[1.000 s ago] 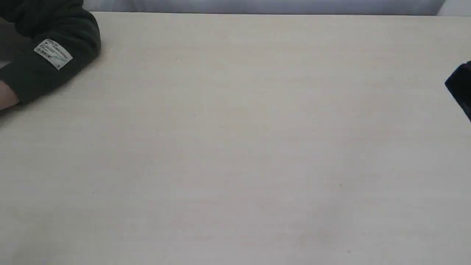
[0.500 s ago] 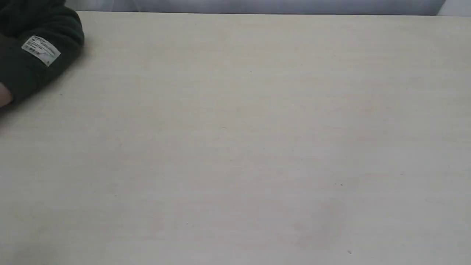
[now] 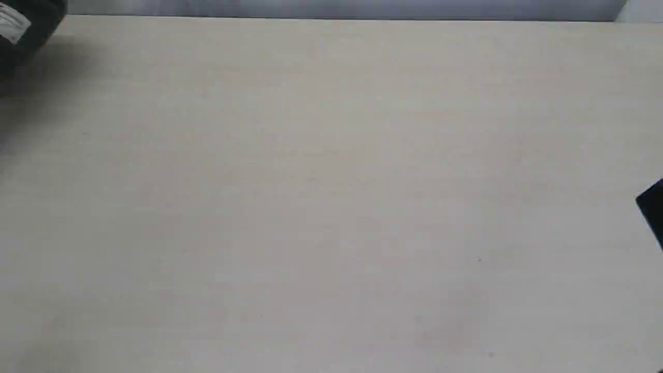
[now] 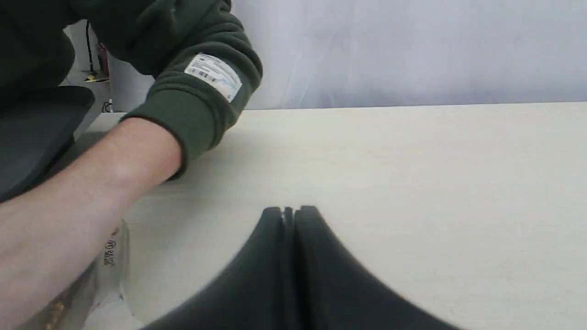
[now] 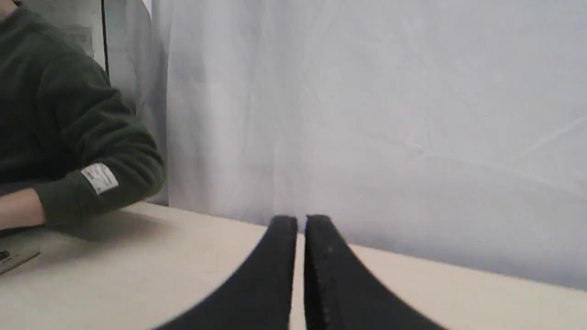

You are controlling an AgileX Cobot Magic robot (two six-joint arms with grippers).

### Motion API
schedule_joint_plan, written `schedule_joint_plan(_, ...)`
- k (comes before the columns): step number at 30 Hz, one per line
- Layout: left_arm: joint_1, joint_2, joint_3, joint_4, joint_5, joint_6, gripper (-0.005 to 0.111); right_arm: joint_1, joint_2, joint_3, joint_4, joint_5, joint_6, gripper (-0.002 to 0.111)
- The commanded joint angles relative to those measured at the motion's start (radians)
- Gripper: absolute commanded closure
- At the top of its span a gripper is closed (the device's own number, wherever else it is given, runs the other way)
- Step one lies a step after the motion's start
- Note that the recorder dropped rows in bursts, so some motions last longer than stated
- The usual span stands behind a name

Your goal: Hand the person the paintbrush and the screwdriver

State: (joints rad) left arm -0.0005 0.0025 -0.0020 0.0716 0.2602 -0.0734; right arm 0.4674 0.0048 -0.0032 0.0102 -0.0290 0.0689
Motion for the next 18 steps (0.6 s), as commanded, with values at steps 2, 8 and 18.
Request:
schedule_joint_plan(2, -0.005, -0.002, 0.002, -0.004, -0.010, -0.002, 0.107, 0.001, -0.005, 0.003, 0.061, 0.122, -0.001, 0.104)
schedule_joint_plan(8, -0.005, -0.002, 0.002, -0.004, -0.010, -0.002, 0.107, 0.001, -0.005, 0.003, 0.099, 0.139, -0.001, 0.104)
schedule_joint_plan(18, -0.005, -0.002, 0.002, -0.004, -0.010, -0.002, 0.107, 0.001, -0.005, 0.003, 0.104, 0.139, -0.001, 0.104)
